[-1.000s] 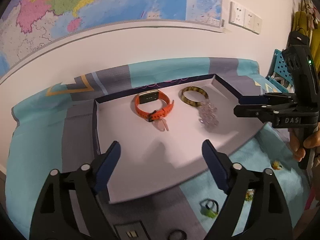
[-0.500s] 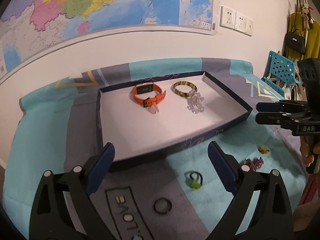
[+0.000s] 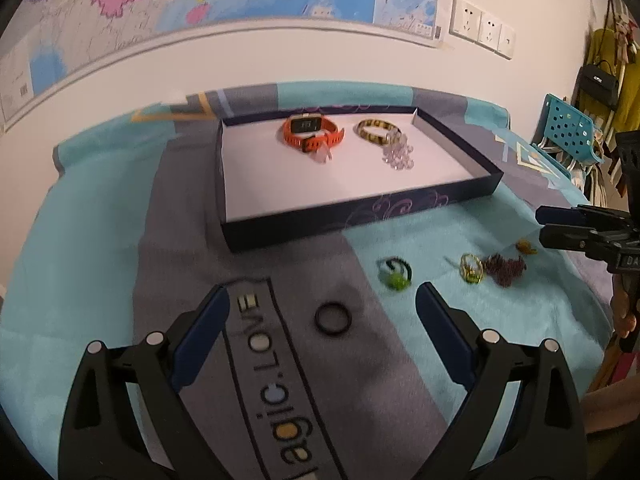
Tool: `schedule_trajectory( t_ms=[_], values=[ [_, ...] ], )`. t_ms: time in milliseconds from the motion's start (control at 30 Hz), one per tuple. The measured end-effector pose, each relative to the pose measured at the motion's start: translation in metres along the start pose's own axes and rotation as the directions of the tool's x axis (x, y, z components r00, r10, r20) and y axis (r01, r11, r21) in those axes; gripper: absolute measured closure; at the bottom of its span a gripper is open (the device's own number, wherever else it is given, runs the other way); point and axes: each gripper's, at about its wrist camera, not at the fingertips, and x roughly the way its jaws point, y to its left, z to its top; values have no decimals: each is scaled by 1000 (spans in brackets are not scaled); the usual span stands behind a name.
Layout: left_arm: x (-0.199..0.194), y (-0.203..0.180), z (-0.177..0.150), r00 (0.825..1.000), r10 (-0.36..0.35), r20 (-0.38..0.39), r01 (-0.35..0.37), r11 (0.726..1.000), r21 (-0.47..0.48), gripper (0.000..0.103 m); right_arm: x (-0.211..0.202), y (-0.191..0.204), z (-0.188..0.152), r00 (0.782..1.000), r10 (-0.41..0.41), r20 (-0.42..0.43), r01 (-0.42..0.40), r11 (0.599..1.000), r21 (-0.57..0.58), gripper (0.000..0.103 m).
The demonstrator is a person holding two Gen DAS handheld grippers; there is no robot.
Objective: Organize jewelry
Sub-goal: 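Withdraw both open tools from the box toward the jewelry on the cloth, then grasp the black ring with the left tool while the right tool grasps the dark beaded bracelet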
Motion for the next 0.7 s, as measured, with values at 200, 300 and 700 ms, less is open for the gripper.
schedule_trajectory(
  t_ms=[200, 300, 700],
  values=[
    [2, -5, -2, 1000, 17, -9, -17, 1000, 14, 11, 4, 13, -11, 1000, 16, -25, -17, 1000, -12, 50],
    [4, -7, -2, 1000, 11, -17, -11, 1000, 18, 12, 9, 18, -15, 999, 18, -39, -18, 1000, -18, 50],
    [20, -16, 1, 997, 15, -71, -12, 999, 43, 25, 35, 29, -13, 998, -12, -66, 10, 999, -32, 50]
  ],
)
